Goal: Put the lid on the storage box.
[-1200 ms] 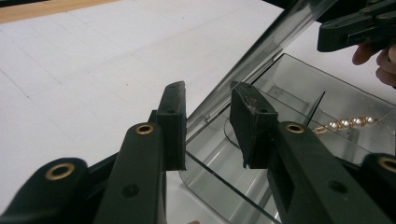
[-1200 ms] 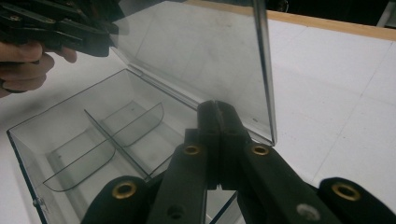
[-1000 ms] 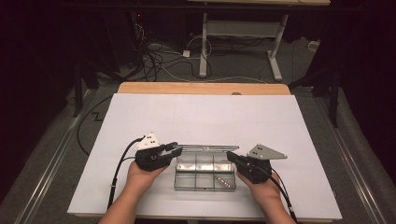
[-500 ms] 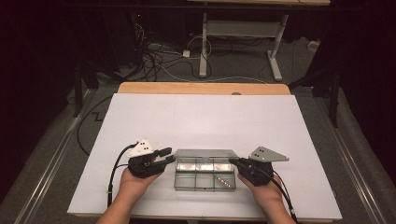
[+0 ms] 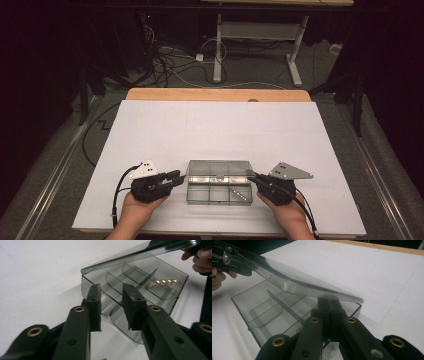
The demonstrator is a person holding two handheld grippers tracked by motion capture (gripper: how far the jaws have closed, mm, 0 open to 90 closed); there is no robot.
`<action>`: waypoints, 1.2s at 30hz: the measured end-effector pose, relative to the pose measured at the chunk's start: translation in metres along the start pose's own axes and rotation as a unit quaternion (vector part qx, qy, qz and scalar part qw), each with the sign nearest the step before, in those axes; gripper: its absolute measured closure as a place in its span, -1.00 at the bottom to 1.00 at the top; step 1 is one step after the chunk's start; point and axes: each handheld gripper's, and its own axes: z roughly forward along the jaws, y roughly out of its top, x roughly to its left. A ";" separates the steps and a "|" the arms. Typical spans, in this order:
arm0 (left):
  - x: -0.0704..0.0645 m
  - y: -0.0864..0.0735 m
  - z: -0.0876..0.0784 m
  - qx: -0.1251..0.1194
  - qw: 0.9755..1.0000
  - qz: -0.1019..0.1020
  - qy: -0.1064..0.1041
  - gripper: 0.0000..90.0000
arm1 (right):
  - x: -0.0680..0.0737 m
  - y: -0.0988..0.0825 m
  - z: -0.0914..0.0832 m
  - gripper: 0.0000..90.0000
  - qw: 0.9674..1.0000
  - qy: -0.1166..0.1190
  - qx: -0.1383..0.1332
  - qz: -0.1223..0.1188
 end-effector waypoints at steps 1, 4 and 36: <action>-0.002 0.000 0.000 0.003 1.000 0.003 0.002 0.57 | 0.001 0.000 -0.001 1.00 1.000 0.000 0.000 -0.001; -0.008 0.000 0.001 0.008 1.000 0.014 0.001 0.73 | 0.003 -0.002 -0.002 1.00 1.000 0.000 0.002 -0.002; -0.021 0.004 0.014 0.002 0.999 0.027 -0.033 0.93 | 0.000 -0.014 -0.015 1.00 1.000 -0.007 0.018 0.006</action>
